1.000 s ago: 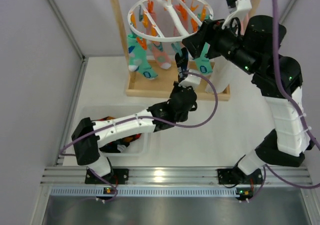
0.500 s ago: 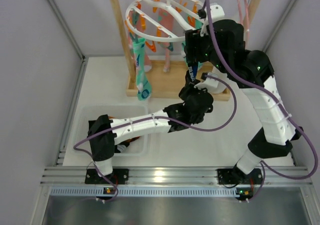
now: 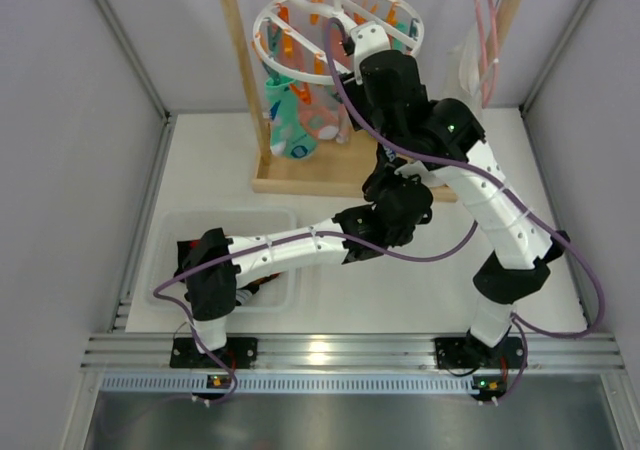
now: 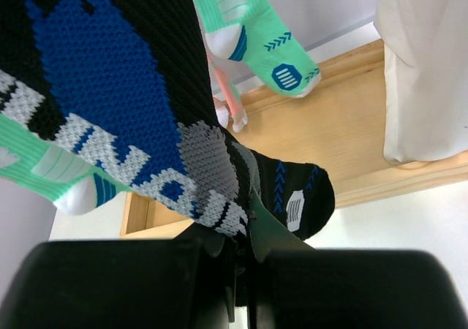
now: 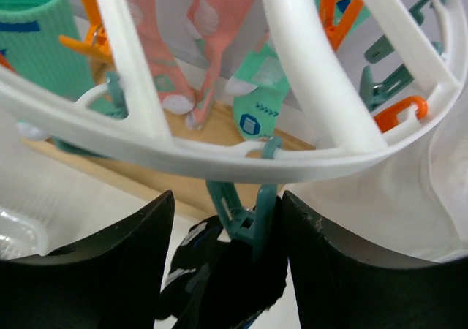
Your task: Remove the socks clipped to the hanger
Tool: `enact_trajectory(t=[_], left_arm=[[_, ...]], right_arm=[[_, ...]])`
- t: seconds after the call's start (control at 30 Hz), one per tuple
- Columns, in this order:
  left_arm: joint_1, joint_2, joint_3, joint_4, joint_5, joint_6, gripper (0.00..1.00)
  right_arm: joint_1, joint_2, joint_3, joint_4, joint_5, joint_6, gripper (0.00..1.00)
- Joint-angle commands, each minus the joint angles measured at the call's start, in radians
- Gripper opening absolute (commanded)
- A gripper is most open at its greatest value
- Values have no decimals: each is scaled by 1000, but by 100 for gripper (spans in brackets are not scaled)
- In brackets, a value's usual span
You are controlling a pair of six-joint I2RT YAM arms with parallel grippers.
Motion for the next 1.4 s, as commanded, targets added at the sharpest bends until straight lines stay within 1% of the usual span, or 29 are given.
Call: enact_trajectory(t=[0.0, 0.13, 0.2, 0.27, 0.3, 0.33, 0.37, 0.4, 0.5, 0.63, 0.67, 0.7, 0.73, 0.77, 0.8, 0.83, 0.87, 0.9, 0.93, 0.97, 1.0, 1.03, 1.07, 1.1, 1.17, 1.23, 1.27, 1.33, 1.37], left_arm=[[-11, -1, 36, 34, 0, 0, 0], [-11, -12, 30, 35, 9, -4, 0], [-11, -10, 27, 35, 8, -4, 0], [-11, -12, 24, 35, 12, -7, 0], [-11, -13, 24, 35, 12, -10, 0], [-11, -15, 21, 37, 15, -11, 0], [-11, -18, 19, 35, 20, -16, 0], [-11, -20, 15, 35, 23, -19, 0], [-8, -29, 1, 34, 37, -37, 0], [-7, -76, -68, 26, 78, -111, 0], [-7, -116, -114, 9, 93, -181, 0], [-5, -141, -134, -12, 128, -216, 0], [-4, -167, -161, -62, 149, -267, 0], [-2, -225, -189, -78, 165, -331, 0], [-2, -257, -256, -86, 205, -356, 0], [-2, -324, -287, -104, 212, -381, 0], [-2, -357, -313, -120, 213, -433, 0], [-2, -387, -348, -141, 210, -456, 0], [-2, -420, -358, -194, 201, -474, 0], [-2, -479, -366, -225, 196, -519, 0], [-2, -510, -369, -263, 189, -542, 0], [-2, -565, -367, -335, 175, -565, 0], [-2, -591, -364, -381, 167, -617, 0], [-2, -619, -355, -420, 160, -640, 0], [-2, -693, -343, -516, 149, -686, 0], [-2, -757, -335, -567, 126, -703, 0], [-2, -773, -327, -624, 106, -711, 0], [-2, -805, -315, -705, 52, -737, 0], [0, -811, -301, -782, 10, -740, 0]], right_arm=[[10, 4, -19, 148, 159, -75, 57], [17, 2, -65, 235, 259, -116, 57], [24, 4, -85, 278, 293, -141, 57], [32, 4, -104, 304, 298, -162, 54], [33, 4, -108, 313, 299, -170, 51], [37, 4, -110, 326, 302, -174, 41], [44, 1, -114, 330, 305, -182, 35], [49, -1, -117, 335, 302, -185, 21], [69, -22, -148, 362, 296, -187, 12], [69, -62, -217, 390, 267, -156, 12], [67, -76, -226, 395, 260, -150, 12], [67, -83, -232, 392, 250, -142, 12], [64, -90, -240, 387, 241, -130, 14], [57, -106, -254, 378, 230, -103, 15], [49, -114, -259, 373, 202, -84, 15], [37, -123, -275, 370, 188, -58, 16], [32, -143, -286, 375, 178, -47, 17], [29, -152, -295, 375, 162, -37, 19], [24, -160, -312, 375, 154, -23, 40], [24, -180, -323, 375, 149, -15, 54], [24, -188, -332, 369, 134, -6, 58], [23, -198, -353, 366, 128, 14, 64], [23, -221, -367, 364, 109, 23, 68], [23, -237, -386, 366, 99, 28, 77], [21, -284, -450, 376, 63, 71, 83], [20, -332, -511, 384, 54, 106, 97], [20, -349, -531, 389, 42, 114, 99], [20, -393, -586, 399, 36, 135, 99], [20, -407, -604, 401, 33, 141, 99]])
